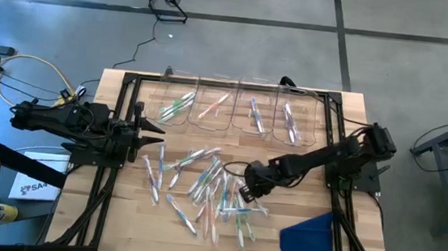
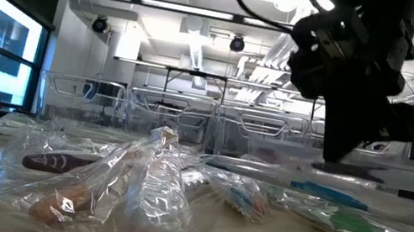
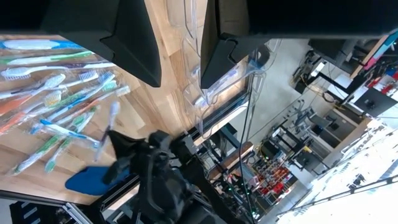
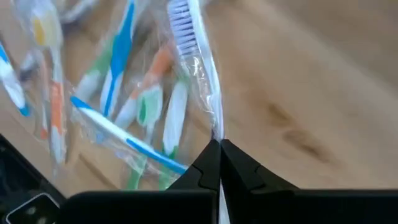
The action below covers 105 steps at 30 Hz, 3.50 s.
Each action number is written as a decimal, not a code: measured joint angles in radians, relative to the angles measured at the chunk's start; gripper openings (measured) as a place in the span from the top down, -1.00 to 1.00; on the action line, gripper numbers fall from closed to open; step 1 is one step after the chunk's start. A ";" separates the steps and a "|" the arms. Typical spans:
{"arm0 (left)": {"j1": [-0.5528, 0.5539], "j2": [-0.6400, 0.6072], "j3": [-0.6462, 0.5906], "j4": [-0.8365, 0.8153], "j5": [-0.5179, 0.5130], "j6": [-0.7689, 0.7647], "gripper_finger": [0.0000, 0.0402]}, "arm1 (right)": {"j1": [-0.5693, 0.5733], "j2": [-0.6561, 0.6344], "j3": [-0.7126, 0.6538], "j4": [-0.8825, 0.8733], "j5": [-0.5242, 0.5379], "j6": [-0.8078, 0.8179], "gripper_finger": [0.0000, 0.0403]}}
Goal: Pick & Place Toothbrushes
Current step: Put the violet toothbrush into the right transparent bin
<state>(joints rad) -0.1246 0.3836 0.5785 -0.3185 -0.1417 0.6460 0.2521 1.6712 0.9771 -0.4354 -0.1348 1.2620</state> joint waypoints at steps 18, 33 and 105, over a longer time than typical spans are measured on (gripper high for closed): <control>0.000 0.000 0.000 0.001 0.000 0.003 0.46 | -0.161 -0.413 0.001 -0.138 0.171 -0.215 0.99; 0.000 0.000 0.000 0.008 -0.002 0.003 0.46 | -0.343 -0.694 0.002 -0.207 0.478 -0.483 0.99; 0.000 0.000 0.000 0.023 -0.002 0.000 0.46 | -0.975 -0.095 0.002 -0.340 0.310 -0.825 0.72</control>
<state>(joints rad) -0.1246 0.3837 0.5785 -0.2951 -0.1432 0.6460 -0.7227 1.5764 0.9787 -0.7757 0.1750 0.4367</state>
